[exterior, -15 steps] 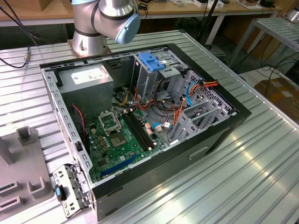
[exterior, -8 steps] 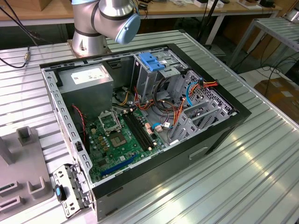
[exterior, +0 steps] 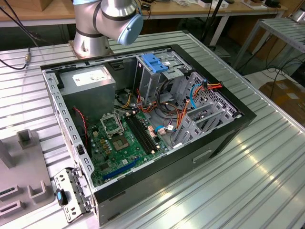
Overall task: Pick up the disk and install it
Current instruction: 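Pick up the disk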
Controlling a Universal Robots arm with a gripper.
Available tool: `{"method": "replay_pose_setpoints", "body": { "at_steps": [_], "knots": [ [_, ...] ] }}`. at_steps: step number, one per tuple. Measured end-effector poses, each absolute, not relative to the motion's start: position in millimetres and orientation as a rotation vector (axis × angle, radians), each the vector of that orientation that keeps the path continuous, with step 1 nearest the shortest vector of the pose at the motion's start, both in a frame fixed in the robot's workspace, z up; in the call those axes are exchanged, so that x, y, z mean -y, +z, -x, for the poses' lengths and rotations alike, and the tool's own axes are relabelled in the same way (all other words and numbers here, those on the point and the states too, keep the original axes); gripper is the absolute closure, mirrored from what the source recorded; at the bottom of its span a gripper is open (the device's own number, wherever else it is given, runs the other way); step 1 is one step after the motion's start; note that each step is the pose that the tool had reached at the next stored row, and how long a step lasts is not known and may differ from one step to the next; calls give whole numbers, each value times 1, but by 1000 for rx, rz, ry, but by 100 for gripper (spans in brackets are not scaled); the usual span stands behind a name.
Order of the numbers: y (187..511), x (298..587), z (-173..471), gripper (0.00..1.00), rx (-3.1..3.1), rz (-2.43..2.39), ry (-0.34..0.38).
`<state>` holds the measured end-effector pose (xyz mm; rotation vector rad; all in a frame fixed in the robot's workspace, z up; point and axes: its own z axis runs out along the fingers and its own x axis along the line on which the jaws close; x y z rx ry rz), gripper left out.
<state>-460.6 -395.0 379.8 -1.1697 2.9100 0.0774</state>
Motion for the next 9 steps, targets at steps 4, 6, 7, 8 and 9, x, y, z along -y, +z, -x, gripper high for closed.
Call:
{"method": "replay_pose_setpoints", "body": {
  "at_steps": [4,6,7,8,9],
  "knots": [
    [380,395,461,89,-2899,1197,78],
    [380,395,461,89,-2893,1212,78],
    [380,395,461,89,-2890,1220,78],
    [380,395,461,89,-2886,1230,78],
    [380,395,461,89,-2883,1238,78]
  ]
}}
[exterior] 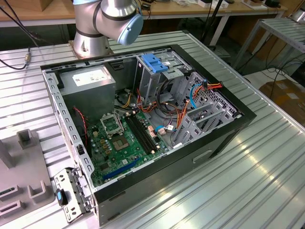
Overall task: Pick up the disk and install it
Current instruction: 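Pick up the disk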
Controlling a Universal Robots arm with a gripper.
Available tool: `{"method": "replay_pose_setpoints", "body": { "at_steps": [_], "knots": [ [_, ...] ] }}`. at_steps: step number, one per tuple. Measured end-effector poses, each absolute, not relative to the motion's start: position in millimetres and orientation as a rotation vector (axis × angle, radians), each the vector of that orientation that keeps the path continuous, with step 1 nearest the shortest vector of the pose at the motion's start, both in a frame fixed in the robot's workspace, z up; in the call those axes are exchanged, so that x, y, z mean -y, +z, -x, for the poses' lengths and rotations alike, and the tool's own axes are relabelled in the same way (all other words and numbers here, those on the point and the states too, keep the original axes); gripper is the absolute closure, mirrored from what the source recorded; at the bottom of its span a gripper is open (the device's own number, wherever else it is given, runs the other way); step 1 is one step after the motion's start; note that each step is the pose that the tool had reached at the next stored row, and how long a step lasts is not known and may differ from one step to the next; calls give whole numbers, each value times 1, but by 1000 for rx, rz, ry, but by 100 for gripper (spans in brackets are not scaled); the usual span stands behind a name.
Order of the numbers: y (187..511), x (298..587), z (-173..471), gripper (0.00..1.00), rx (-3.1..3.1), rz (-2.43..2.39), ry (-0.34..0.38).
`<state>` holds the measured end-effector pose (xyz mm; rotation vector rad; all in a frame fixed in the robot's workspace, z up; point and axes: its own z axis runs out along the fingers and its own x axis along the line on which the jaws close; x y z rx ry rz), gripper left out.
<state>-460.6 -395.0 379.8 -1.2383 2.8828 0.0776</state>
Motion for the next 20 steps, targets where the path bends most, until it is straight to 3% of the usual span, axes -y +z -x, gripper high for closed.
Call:
{"method": "replay_pose_setpoints", "body": {
  "at_steps": [20],
  "knots": [
    [380,395,461,89,-2805,1411,78]
  ]
}}
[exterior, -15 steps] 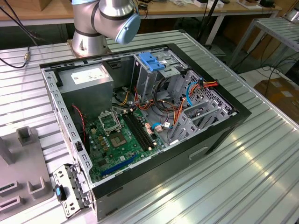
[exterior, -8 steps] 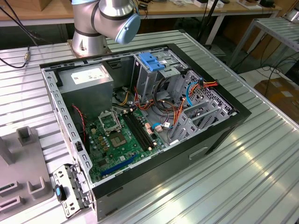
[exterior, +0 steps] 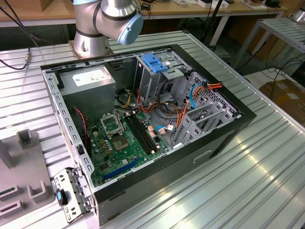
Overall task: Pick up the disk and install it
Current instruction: 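Pick up the disk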
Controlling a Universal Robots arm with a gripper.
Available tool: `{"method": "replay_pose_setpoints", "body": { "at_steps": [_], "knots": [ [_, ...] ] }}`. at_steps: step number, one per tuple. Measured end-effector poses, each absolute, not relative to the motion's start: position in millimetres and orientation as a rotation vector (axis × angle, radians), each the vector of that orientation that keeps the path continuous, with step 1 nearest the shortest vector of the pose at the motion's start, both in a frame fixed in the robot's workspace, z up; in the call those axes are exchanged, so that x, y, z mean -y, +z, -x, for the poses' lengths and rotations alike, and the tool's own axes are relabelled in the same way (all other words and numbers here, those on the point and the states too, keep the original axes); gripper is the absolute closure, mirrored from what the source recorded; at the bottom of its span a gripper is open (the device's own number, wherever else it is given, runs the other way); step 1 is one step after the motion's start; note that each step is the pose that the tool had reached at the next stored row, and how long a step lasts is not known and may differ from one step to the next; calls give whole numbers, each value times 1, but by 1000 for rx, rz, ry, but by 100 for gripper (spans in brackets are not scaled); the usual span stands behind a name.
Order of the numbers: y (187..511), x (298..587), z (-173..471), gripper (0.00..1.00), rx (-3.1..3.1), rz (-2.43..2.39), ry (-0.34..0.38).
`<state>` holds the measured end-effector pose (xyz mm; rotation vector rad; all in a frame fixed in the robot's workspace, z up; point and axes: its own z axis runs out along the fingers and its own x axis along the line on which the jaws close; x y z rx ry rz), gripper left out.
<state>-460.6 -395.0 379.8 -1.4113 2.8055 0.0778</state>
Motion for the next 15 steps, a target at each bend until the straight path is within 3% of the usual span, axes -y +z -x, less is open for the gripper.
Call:
{"method": "replay_pose_setpoints", "body": {
  "at_steps": [15],
  "knots": [
    [380,395,460,89,-2716,1583,78]
  ]
}}
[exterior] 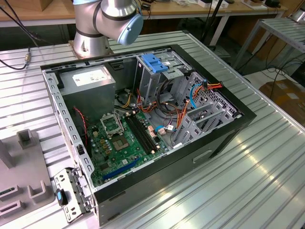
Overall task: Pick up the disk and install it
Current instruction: 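Pick up the disk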
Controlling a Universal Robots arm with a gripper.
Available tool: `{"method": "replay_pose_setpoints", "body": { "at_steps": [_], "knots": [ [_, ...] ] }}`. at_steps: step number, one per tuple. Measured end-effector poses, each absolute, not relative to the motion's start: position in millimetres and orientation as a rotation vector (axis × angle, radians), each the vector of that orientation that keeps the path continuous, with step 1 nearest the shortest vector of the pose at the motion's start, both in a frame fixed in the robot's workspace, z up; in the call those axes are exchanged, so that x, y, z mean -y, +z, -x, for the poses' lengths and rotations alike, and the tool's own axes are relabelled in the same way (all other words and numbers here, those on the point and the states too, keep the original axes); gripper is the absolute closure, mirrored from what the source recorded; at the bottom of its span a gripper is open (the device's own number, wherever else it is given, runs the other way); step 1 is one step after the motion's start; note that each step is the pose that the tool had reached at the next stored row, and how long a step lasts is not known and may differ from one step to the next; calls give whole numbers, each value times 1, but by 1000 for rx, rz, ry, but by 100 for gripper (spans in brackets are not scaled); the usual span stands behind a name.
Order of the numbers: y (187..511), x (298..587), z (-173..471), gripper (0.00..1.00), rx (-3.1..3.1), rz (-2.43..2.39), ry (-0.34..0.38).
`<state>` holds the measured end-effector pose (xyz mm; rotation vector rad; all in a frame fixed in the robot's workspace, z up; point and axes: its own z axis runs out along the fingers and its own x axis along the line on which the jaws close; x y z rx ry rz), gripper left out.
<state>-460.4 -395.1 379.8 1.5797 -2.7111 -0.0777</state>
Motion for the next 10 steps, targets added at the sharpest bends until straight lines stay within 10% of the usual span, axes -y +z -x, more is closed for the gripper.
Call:
{"method": "replay_pose_setpoints", "body": {
  "at_steps": [10],
  "knots": [
    [380,395,460,89,2662,-1659,-77]
  ]
}}
